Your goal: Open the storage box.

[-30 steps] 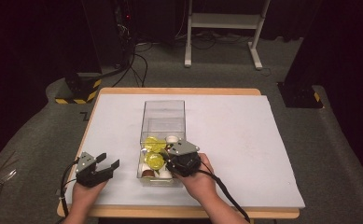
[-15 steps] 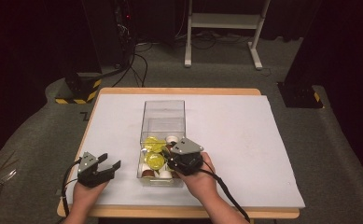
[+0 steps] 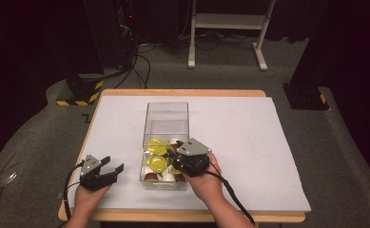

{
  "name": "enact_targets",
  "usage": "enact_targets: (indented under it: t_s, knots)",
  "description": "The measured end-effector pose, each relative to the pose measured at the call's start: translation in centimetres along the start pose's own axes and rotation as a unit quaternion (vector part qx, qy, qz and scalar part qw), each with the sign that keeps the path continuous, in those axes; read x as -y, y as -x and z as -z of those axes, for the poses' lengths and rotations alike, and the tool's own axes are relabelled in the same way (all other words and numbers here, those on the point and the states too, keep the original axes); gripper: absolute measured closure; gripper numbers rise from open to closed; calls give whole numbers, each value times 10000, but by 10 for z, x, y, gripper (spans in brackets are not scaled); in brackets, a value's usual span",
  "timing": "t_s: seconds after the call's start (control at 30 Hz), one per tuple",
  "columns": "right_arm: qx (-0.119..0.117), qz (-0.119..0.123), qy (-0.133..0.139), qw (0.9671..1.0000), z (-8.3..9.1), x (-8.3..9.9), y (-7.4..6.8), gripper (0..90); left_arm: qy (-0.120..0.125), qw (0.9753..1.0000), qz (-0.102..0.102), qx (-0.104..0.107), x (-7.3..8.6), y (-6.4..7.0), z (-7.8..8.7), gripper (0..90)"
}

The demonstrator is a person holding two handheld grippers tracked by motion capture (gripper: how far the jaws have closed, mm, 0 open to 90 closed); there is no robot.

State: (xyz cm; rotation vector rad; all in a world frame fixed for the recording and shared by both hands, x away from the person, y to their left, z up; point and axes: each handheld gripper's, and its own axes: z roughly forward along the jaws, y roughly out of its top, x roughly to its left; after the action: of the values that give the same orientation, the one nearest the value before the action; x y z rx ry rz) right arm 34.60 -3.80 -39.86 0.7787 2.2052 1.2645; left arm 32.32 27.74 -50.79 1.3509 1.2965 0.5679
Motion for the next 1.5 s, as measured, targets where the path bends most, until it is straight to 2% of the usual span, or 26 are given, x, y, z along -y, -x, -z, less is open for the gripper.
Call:
enact_targets:
  t_s: [0.07, 0.1, 0.27, 0.33, 0.43, 0.8, 0.93, 1.07, 1.5]
  knots:
    - [27, -1, 32, 10000, 1, 0, 2, 570, -10, 10000, -19, 7, 0, 0, 0, 318]
    - [33, -14, 40, 10000, 2, -1, 2, 570, 33, 10000, 53, 6, 0, 1, -1, 318]
    - [98, -36, 122, 9999, 6, -2, 7, 570, 82, 9999, 110, 16, 1, 2, -2, 318]
    - [121, -55, 143, 9998, 8, -3, 10, 570, 6, 10000, -4, 22, 0, 1, -1, 318]
    - [178, -88, 192, 9996, 11, -3, 14, 570, -24, 10000, -36, 28, 0, 1, -1, 318]
    - [424, -197, 289, 9985, 23, -3, 33, 570, -9, 10000, -28, 34, 1, 2, -1, 318]
    - [497, -245, 309, 9980, 27, -2, 38, 571, -47, 9999, -94, 41, 1, 1, 0, 318]
    - [622, -294, 338, 9971, 33, -1, 48, 571, -10, 10000, -18, 34, 1, 2, -1, 318]
    - [976, -485, 330, 9935, 44, 7, 74, 571, 9, 10000, 2, 29, 2, 3, -2, 318]
